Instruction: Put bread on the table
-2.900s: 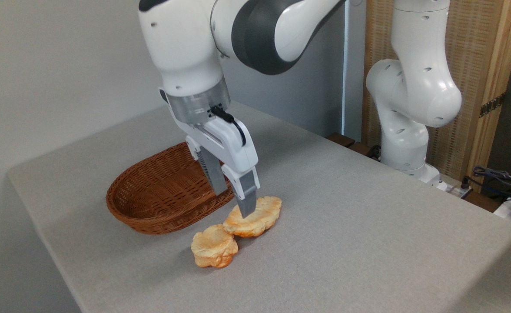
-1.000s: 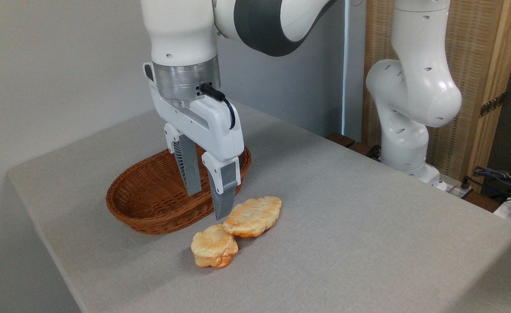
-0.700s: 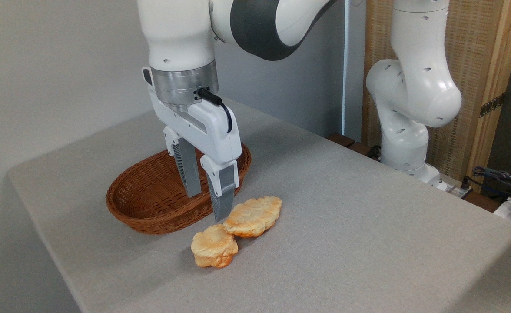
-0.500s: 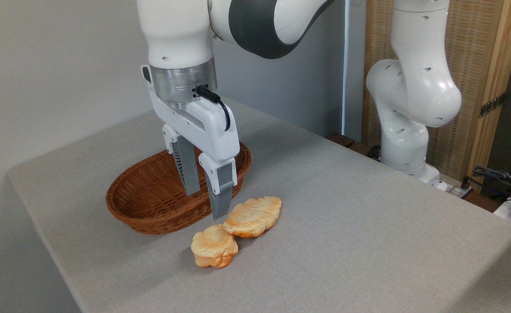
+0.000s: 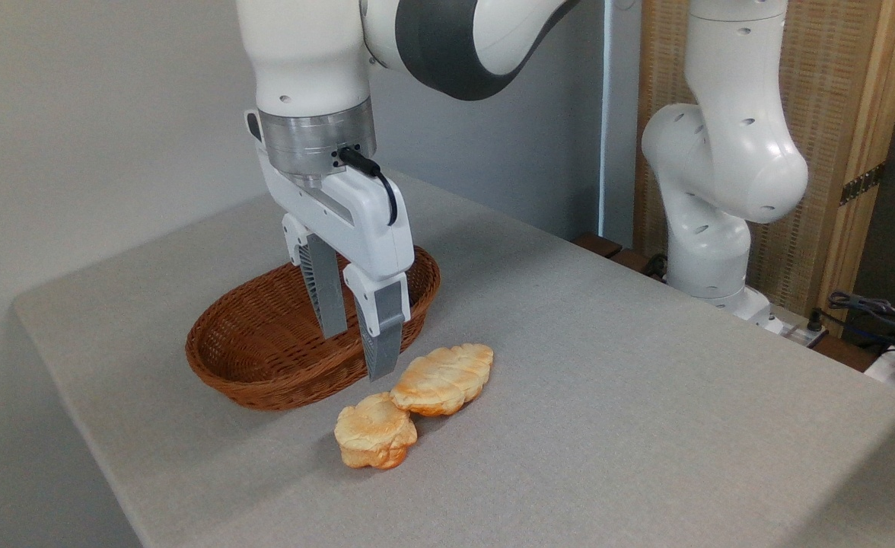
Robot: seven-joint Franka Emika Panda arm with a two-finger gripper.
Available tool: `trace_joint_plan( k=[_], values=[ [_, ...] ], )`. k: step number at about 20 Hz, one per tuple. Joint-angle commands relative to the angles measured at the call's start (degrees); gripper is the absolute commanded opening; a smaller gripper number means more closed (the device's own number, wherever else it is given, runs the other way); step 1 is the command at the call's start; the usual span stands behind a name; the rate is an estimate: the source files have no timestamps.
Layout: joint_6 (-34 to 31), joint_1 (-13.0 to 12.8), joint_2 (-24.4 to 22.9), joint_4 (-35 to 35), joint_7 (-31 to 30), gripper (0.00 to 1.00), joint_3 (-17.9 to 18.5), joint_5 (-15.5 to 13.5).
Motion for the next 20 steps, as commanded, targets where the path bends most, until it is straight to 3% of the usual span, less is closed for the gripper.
trace_joint_plan(
  k=[1, 20],
  values=[
    [-0.1, -0.4, -0.4, 0.1, 0.3, 1.0, 0.3, -0.3],
    [-0.3, 0.2, -1.0, 0.2, 0.1, 1.0, 0.8, -2.1]
  ],
)
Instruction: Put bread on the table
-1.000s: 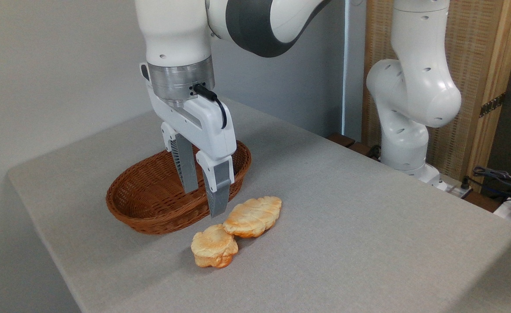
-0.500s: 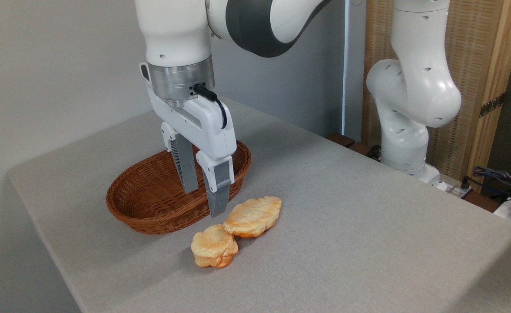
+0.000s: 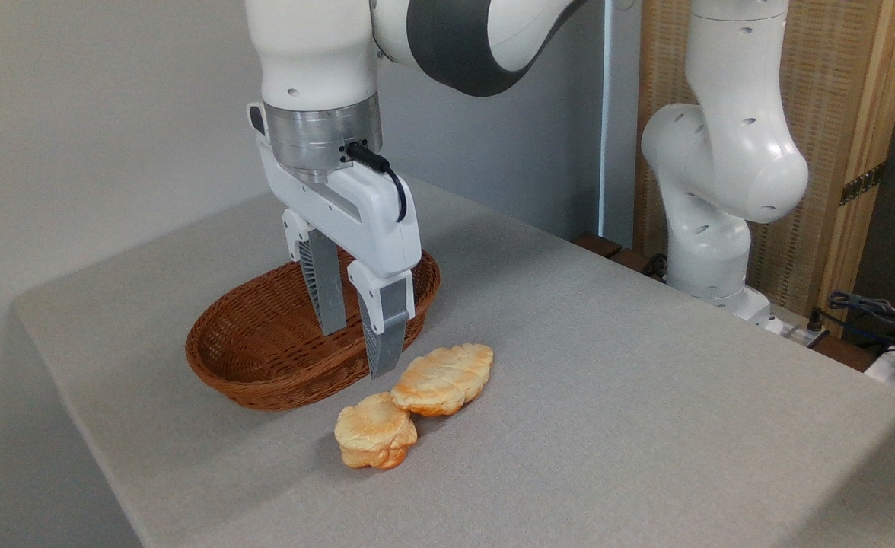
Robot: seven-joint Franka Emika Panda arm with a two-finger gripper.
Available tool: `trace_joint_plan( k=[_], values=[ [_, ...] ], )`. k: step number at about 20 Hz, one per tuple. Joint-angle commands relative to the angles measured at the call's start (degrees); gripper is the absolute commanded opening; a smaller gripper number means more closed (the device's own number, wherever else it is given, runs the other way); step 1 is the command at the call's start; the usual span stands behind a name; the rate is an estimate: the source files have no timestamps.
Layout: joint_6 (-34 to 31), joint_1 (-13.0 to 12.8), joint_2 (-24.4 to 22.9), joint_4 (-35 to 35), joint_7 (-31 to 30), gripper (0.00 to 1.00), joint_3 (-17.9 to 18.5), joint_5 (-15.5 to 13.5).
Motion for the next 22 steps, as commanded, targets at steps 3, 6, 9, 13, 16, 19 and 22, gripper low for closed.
trace_joint_plan(
  k=[3, 6, 9, 13, 16, 19, 22],
  values=[
    [-1.3, -0.2, -0.6, 0.1, 0.0, 1.0, 0.2, -1.1],
    [-1.7, -0.1, -0.6, 0.1, 0.0, 1.0, 0.1, -1.1],
    [-1.8, -0.1, -0.9, 0.1, 0.1, 1.0, 0.3, -1.1],
    [-1.8, -0.1, -0.9, 0.1, 0.0, 1.0, 0.3, -1.1],
    [-1.8, -0.1, -0.9, 0.1, 0.1, 1.0, 0.3, -1.0],
    [-1.8, -0.1, -0.9, 0.1, 0.1, 1.0, 0.2, -1.1],
    [-3.5, -0.1, -1.6, 0.1, 0.1, 1.0, 0.2, -1.1]
  ],
)
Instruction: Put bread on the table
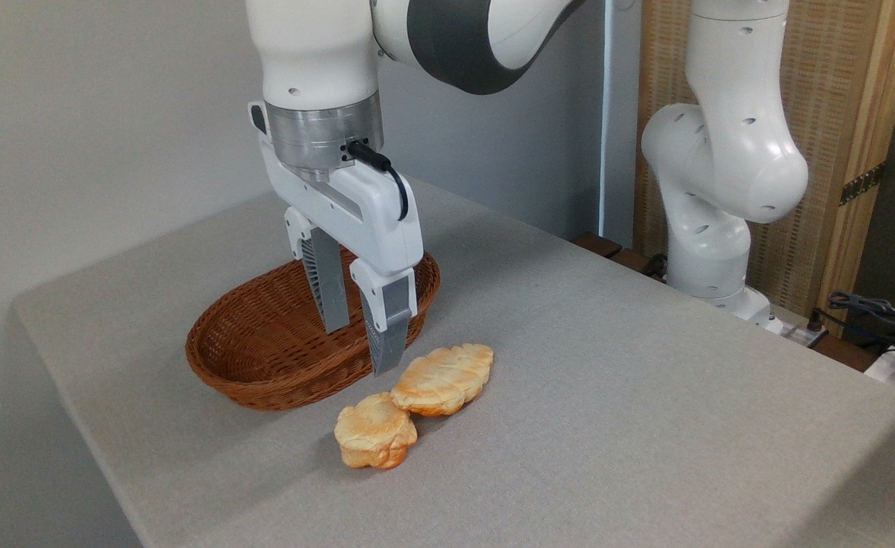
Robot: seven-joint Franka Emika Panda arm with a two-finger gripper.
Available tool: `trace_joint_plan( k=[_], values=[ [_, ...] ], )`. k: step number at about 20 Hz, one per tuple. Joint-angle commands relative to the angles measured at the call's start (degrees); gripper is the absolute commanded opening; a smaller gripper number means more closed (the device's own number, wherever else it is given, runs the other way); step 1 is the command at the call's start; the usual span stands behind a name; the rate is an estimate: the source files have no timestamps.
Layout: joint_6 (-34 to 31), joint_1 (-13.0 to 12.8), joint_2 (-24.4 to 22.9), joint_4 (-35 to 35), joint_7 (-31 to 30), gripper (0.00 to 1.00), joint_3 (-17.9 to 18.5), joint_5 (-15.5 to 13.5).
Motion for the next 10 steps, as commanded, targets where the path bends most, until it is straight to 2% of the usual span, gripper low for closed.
trace_joint_plan(
  k=[1, 10],
  values=[
    [-3.4, -0.1, -1.6, 0.1, 0.1, 1.0, 0.3, -1.0],
    [-3.6, -0.1, -2.3, 0.1, 0.4, 1.0, 0.2, -1.2]
  ],
)
